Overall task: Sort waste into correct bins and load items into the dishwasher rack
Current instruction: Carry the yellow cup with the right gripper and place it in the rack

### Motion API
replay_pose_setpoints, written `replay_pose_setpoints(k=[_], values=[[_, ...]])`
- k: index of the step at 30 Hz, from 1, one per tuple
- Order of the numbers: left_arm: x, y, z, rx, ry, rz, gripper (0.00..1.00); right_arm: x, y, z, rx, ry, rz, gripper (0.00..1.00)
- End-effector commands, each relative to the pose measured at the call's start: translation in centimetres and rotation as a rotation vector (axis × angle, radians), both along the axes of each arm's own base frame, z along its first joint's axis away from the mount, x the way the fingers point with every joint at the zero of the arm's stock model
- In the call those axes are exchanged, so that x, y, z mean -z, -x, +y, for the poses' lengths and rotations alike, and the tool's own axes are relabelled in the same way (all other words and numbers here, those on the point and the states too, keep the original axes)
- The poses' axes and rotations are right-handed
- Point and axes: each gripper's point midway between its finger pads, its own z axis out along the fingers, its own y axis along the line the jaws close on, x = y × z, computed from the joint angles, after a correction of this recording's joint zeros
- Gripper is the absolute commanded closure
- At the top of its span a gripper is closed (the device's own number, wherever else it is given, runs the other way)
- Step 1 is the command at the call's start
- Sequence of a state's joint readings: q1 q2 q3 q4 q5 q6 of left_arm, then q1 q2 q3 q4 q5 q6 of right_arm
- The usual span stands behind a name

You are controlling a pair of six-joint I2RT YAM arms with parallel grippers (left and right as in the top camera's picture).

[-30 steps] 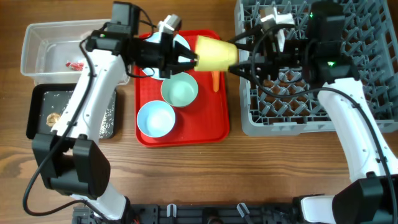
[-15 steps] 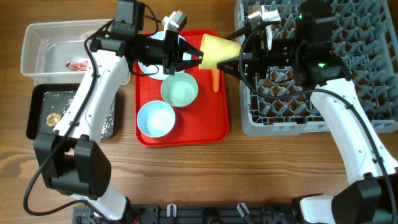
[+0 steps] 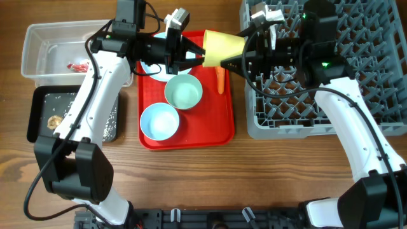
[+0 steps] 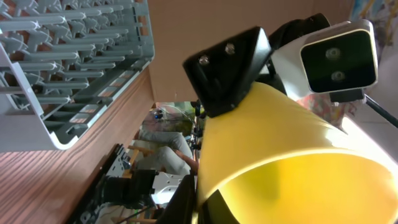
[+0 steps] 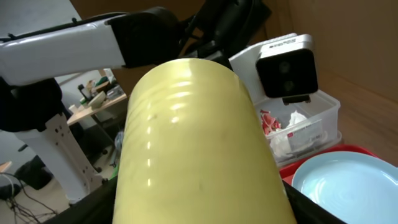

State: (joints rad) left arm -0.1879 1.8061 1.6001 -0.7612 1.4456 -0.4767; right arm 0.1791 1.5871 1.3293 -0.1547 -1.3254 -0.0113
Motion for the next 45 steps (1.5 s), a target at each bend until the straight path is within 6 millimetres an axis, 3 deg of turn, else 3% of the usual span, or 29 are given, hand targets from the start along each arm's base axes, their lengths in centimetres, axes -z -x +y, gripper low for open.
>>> replay_pose_setpoints(k=[1,5,14,19,23,27,30,36,39,45], values=[[-1.3,0.5,0.0,0.021,0.034,-0.016,0.96,0.2,-0.4,-0.2,-0.002,-0.006,-0.014,0.39],[-1.2,0.5,0.0,0.019,0.031,-0.019,0.96,-0.3,-0.7,-1.0,0.013,-0.015,-0.015,0.48],[0.8,-0.9,0.2,-0.060,-0.084,-0.055,0.69,-1.0,-3.7,-6.1,0.213,-0.014,0.072,0.49],[4.5,-2.2,1.3,-0.162,-0.291,-0.076,0.65,0.3,-6.3,-8.9,0.482,0.069,0.150,0.46],[8.9,-3.4,4.1,-0.278,-0.575,-0.059,0.64,2.0,-6.9,-11.7,0.725,0.224,0.218,0.46],[11.8,-3.9,7.1,-0.363,-0.808,-0.049,0.64,4.4,-5.4,-14.3,0.898,0.402,0.319,0.49],[12.6,-4.0,8.0,-0.385,-0.891,-0.058,0.64,6.7,-3.3,-15.7,0.971,0.540,0.410,0.50],[13.3,-4.1,8.3,-0.399,-0.976,-0.090,0.63,11.1,1.2,-17.3,1.026,0.835,0.549,0.50],[13.5,-4.0,8.1,-0.395,-1.001,-0.104,0.62,12.2,3.0,-17.9,1.033,0.928,0.603,0.49],[13.7,-3.9,7.8,-0.393,-1.029,-0.119,0.63,13.2,4.3,-18.3,1.022,0.986,0.664,0.49]])
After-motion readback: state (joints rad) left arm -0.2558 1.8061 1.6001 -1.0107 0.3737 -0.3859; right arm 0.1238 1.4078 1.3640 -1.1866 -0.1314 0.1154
